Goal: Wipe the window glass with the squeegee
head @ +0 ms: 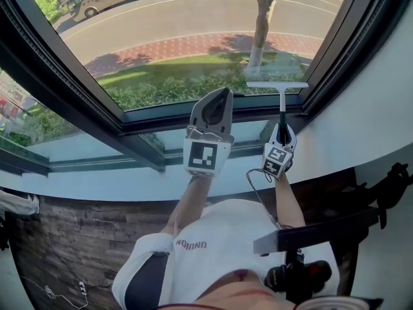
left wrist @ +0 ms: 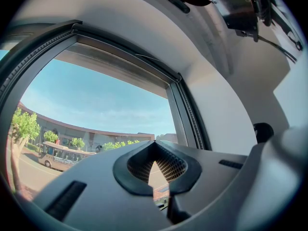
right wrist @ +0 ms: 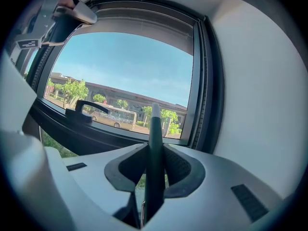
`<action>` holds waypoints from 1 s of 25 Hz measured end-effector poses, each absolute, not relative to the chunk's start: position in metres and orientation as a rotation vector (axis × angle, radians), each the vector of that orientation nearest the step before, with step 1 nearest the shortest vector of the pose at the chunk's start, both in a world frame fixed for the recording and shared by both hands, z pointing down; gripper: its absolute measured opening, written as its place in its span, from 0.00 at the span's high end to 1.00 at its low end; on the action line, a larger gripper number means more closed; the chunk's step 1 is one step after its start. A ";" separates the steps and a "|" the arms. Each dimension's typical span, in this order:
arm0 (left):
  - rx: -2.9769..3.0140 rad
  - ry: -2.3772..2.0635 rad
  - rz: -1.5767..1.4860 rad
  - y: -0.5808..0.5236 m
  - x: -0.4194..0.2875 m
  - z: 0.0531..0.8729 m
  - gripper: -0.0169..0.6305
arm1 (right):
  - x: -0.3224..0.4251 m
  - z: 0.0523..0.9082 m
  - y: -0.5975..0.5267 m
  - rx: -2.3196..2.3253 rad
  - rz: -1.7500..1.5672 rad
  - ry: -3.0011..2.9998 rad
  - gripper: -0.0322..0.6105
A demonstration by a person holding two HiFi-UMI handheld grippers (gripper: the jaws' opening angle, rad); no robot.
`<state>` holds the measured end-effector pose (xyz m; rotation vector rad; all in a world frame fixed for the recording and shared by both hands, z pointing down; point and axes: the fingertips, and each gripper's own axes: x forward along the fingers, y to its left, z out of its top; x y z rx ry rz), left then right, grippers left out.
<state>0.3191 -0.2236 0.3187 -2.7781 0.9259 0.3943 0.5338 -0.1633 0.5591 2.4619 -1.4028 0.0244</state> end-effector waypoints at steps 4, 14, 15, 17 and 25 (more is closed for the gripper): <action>-2.778 0.930 0.393 -0.224 0.318 0.320 0.98 | 0.534 0.567 -0.162 2.453 0.051 -1.398 0.81; -2.782 0.936 0.392 -0.225 0.319 0.321 0.98 | 0.538 0.584 -0.158 2.429 0.092 -1.391 0.81; -2.783 0.936 0.392 -0.225 0.319 0.321 0.98 | 0.538 0.586 -0.157 2.427 0.097 -1.390 0.81; -2.784 0.936 0.394 -0.226 0.319 0.320 0.98 | 0.539 0.589 -0.157 2.418 0.101 -1.391 0.81; -2.791 0.934 0.393 -0.226 0.322 0.322 0.98 | 0.540 0.601 -0.155 2.397 0.140 -1.383 0.81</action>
